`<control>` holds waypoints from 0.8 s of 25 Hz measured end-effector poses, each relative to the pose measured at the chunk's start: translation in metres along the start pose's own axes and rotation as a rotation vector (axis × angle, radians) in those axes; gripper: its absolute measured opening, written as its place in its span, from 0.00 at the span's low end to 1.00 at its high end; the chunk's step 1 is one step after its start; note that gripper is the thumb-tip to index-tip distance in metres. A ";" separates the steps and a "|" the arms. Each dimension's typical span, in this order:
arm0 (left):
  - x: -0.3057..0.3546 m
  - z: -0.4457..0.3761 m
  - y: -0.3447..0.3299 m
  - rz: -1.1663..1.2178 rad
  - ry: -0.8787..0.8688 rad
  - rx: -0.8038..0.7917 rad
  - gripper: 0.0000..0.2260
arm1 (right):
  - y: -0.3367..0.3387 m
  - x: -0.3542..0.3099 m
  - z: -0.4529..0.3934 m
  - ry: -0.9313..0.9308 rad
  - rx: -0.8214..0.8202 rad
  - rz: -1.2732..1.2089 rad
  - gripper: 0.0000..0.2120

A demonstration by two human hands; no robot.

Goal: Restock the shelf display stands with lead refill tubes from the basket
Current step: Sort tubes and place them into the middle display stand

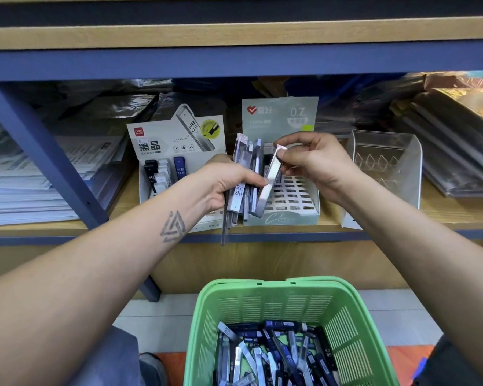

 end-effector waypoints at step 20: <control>-0.006 -0.005 0.026 -0.054 0.091 0.178 0.10 | 0.003 -0.020 -0.012 0.308 0.200 0.563 0.13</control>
Point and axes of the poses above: each hand's wrist, its own z-axis away from the middle knuckle, its own y-axis out of the back of the hand, x = y × z, the point moved 5 cm from there along -z, towards the middle knuckle, and after that the axes turned 7 degrees about -y, right-handed, at the moved point
